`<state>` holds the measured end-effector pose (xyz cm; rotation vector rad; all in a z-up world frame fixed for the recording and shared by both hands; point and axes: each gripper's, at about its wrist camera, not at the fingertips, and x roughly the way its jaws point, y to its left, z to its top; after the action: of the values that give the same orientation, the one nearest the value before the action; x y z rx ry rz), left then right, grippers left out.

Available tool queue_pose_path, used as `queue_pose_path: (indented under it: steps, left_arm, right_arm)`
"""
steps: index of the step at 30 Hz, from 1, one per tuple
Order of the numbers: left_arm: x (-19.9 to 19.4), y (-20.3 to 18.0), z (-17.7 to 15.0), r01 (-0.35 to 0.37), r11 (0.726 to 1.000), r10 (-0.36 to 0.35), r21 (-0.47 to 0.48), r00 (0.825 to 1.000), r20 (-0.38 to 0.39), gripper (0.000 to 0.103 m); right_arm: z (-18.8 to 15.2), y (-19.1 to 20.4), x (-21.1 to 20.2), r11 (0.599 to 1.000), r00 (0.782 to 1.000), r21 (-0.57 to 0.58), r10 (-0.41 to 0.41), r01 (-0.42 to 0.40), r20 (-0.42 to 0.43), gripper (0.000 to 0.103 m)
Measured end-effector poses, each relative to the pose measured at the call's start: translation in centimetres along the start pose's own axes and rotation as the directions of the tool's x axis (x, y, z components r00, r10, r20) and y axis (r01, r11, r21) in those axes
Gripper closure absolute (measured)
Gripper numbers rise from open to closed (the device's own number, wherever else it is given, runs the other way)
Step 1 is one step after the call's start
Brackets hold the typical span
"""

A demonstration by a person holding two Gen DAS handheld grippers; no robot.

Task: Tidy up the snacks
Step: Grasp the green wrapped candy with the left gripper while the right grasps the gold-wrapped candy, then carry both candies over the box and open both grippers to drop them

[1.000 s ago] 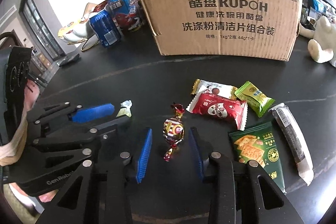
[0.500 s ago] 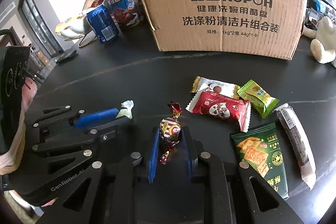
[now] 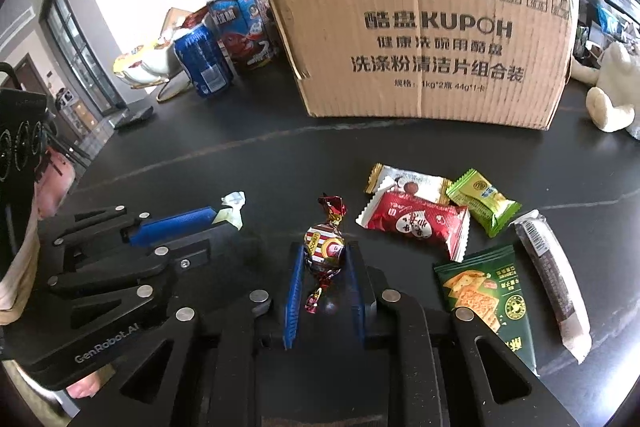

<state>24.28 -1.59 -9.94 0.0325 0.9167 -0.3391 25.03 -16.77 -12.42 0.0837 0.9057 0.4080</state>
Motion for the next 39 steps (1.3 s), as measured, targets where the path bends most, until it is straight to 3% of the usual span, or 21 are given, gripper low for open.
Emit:
queue_pose_path:
  steps: [21,39]
  left_arm:
    - [-7.8,-2.8,4.1,-0.009,1.0,0.004,0.028,0.985,0.171,0.084]
    - [-11.2,-4.8,12.7,-0.036,0.996,0.015,0.076,0.963,0.269,0.084]
  right_arm:
    - [3.6,0.5,-9.0,1.0,0.978,0.005,-0.014,0.013,0.208,0.081]
    - [10.7,-1.0,-14.0,0.998,0.956,-0.001,-0.066,0.069,0.286,0.081]
